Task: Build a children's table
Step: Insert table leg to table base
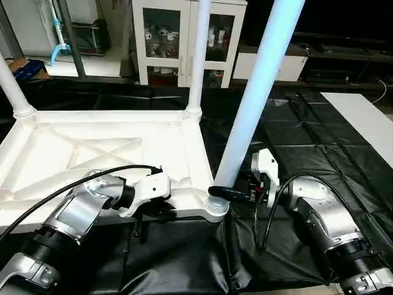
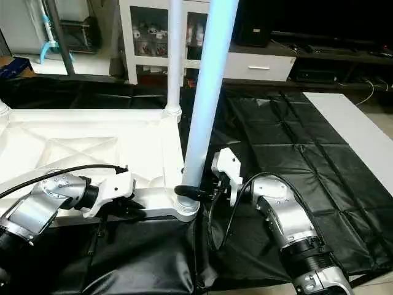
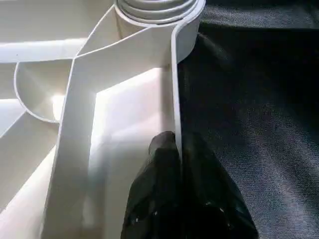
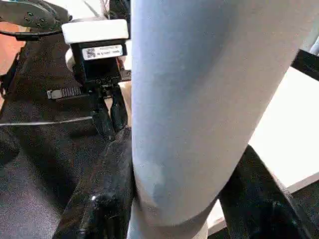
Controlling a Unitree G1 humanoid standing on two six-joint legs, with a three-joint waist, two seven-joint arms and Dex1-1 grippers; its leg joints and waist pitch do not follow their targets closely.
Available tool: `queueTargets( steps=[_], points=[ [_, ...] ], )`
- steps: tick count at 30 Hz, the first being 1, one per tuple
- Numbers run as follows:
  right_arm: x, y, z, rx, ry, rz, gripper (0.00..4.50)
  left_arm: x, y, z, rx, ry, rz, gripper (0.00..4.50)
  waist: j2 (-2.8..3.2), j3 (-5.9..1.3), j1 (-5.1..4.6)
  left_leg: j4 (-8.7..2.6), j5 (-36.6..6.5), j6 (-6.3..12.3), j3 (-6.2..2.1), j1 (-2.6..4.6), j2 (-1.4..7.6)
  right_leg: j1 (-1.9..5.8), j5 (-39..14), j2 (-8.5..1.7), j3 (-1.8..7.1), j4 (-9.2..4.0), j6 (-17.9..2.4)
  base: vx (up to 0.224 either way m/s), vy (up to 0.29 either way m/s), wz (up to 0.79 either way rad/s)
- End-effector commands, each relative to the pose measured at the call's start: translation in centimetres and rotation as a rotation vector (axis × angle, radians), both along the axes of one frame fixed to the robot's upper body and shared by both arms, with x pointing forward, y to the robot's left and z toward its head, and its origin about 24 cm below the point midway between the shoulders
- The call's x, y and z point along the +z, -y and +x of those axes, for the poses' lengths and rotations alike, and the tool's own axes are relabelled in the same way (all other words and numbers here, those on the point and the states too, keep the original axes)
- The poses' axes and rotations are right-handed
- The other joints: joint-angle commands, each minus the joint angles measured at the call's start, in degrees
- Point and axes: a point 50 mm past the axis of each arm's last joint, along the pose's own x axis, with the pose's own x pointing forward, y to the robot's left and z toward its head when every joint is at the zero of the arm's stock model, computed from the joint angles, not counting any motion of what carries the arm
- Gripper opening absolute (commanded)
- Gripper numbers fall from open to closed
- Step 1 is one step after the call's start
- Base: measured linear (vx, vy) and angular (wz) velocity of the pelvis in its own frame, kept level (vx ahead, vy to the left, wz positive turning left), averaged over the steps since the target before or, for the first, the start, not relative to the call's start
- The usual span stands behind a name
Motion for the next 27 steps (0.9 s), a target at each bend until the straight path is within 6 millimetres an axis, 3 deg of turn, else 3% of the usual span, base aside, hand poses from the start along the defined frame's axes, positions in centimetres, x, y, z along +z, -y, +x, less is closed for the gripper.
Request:
queueTargets(
  steps=[1, 10, 13, 14, 15, 16, 17, 18, 19, 20, 21, 22, 23, 24, 25, 26, 27],
  points=[
    [-4.3, 2.3, -0.8, -0.137, -0.174, -0.154, 1.84, 0.9, 1.1, 0.1, -0.07, 0.032, -0.015, 0.0, 1.29, -0.66, -0.65, -6.19, -34.6, -0.57, -1.93, 0.26, 3.62, -0.13, -26.1, -3.81, 2.59, -4.58, -4.6, 0.0, 0.0, 0.0],
    [-3.9, 2.5, -0.3, -0.17, -0.144, -0.141, 1.84, 0.9, 1.2, 0.2, -0.086, 0.061, 0.017, 0.0, 1.39, -0.33, -0.81, -6.2, -37.5, -0.47, -2.16, 0.82, 3.54, -0.31, -30.2, -3.71, 1.65, -5.41, -2.3, 0.0, 0.0, 0.0],
    [-3.7, 2.6, -0.2, -0.18, -0.132, -0.135, 1.84, 1.0, 1.2, 0.1, -0.097, 0.071, 0.029, 0.0, 1.63, 0.02, -1.02, -6.7, -40.4, -0.53, -2.31, 1.04, 3.75, -0.06, -30.3, -3.36, 0.54, -5.65, -1.1, 0.0, 0.0, 0.0],
    [-3.7, 2.6, -0.1, -0.183, -0.129, -0.133, 1.84, 1.0, 1.2, 0.1, -0.098, 0.074, 0.031, 0.0, 1.6, 0.06, -1.06, -6.85, -40.9, -0.56, -2.32, 1.02, 3.81, 0.05, -30.0, -3.28, 0.33, -5.57, -1.0, 0.0, 0.0, 0.0],
    [-3.6, 2.6, 0.1, -0.196, -0.12, -0.122, 1.84, 1.0, 1.2, 0.1, -0.098, 0.079, 0.035, 0.0, 1.95, 0.07, -0.97, -7.67, -42.2, -0.79, -2.26, 0.72, 4.18, 0.87, -27.5, -3.07, -0.13, -4.96, -1.0, 0.0, 0.0, 0.0],
    [-3.6, 2.6, 0.1, -0.196, -0.12, -0.122, 1.84, 1.0, 1.2, 0.1, -0.098, 0.079, 0.035, 0.0, 1.95, 0.07, -0.97, -7.67, -42.2, -0.79, -2.26, 0.72, 4.18, 0.87, -27.5, -3.07, -0.13, -4.96, -1.0, 0.0, 0.0, 0.0],
    [-3.4, 2.5, 0.3, -0.213, -0.115, -0.108, 1.84, 1.1, 1.2, 0.2, -0.09, 0.082, 0.026, 0.0, 2.05, 0.27, -0.47, -9.11, -44.0, -1.57, -1.98, 0.13, 4.64, 1.51, -24.8, -2.71, 0.02, -3.76, -1.6, 0.0, 0.0, 0.0],
    [-3.3, 2.5, 0.4, -0.224, -0.117, -0.096, 1.84, 1.2, 1.2, 0.3, -0.086, 0.084, 0.022, 0.0, 1.97, 0.39, -0.41, -9.07, -44.2, -1.75, -1.64, 0.36, 4.45, 1.1, -25.8, -2.55, -0.11, -3.99, -1.6, 0.0, 0.0, 0.0],
    [-3.2, 2.5, 0.6, -0.239, -0.12, -0.082, 1.84, 1.3, 1.2, 0.4, -0.079, 0.085, 0.019, 0.0, 1.63, 0.3, -0.49, -7.93, -42.9, -1.68, -1.33, 1.45, 3.75, 0.11, -29.4, -2.93, -0.28, -5.36, -1.1, 0.0, 0.0, 0.0],
    [-3.3, 2.6, 0.8, -0.27, -0.113, -0.091, 1.84, 1.4, 1.2, 0.5, -0.063, 0.087, 0.009, 0.0, 1.81, 0.75, -0.96, -6.89, -41.8, -1.17, -1.16, 2.43, 3.1, -0.8, -34.1, -2.76, -2.16, -7.5, 0.5, 0.0, 0.0, 0.0],
    [-3.3, 2.6, 0.8, -0.27, -0.113, -0.091, 1.84, 1.4, 1.2, 0.5, -0.063, 0.087, 0.009, 0.0, 1.87, 0.56, -1.23, -6.79, -41.3, -0.9, -1.34, 2.04, 3.19, -0.01, -34.1, -2.71, -2.72, -7.22, 1.5, 0.0, 0.0, 0.0],
    [-3.3, 2.6, 1.0, -0.292, -0.107, -0.099, 1.84, 1.5, 1.3, 0.6, -0.052, 0.089, 0.001, 0.0, 3.17, 0.59, -0.22, -10.5, -44.5, -1.37, -1.4, -1.64, 5.14, 4.34, -25.2, -1.98, -2.81, -1.32, 0.7, 0.0, 0.0, 0.0],
    [-3.3, 2.9, 1.4, -0.352, -0.096, -0.105, 1.84, 1.7, 1.3, 0.8, -0.031, 0.093, -0.013, 0.0, 4.13, 1.0, 4.36, -14.13, -52.4, -3.44, 1.84, -7.89, 5.5, 7.62, -7.4, -0.11, -2.56, 7.88, -1.9, -0.06, -0.042, 0.06],
    [-3.3, 3.1, 1.7, -0.393, -0.089, -0.109, 1.84, 1.9, 1.4, 1.0, -0.018, 0.095, -0.022, 0.0, 3.84, 0.43, 5.13, -14.8, -49.6, -2.37, 3.67, -6.57, 5.47, 6.32, -5.9, 0.72, -0.99, 9.09, -1.3, 0.007, -0.106, 0.09],
    [-3.3, 3.1, 1.7, -0.393, -0.089, -0.109, 1.84, 1.9, 1.4, 1.0, -0.018, 0.095, -0.022, 0.0, -1.3, -1.47, 3.48, -7.8, -33.4, -3.79, 1.57, 0.9, 3.49, 0.48, -30.8, -3.67, 4.1, 2.09, 1.0, 0.007, -0.106, 0.09],
    [-3.4, 3.6, 2.5, -0.517, -0.073, -0.105, 1.84, 2.2, 1.6, 1.4, 0.02, 0.106, -0.044, 0.0, -1.95, -1.22, 3.57, 1.97, -9.3, 0.74, 0.34, 1.6, 1.13, -3.13, -51.1, -9.1, 7.8, -6.51, 1.4, 0.107, -0.188, -0.1],
    [-3.4, 3.7, 2.6, -0.54, -0.072, -0.104, 1.84, 2.3, 1.7, 1.4, 0.027, 0.107, -0.048, 0.0, -1.87, -1.92, 4.62, 0.98, -1.8, 2.65, -1.13, -2.38, 1.55, 1.01, -48.6, -9.67, 9.57, -5.14, 0.5, 0.15, -0.12, -0.32]
  ],
)
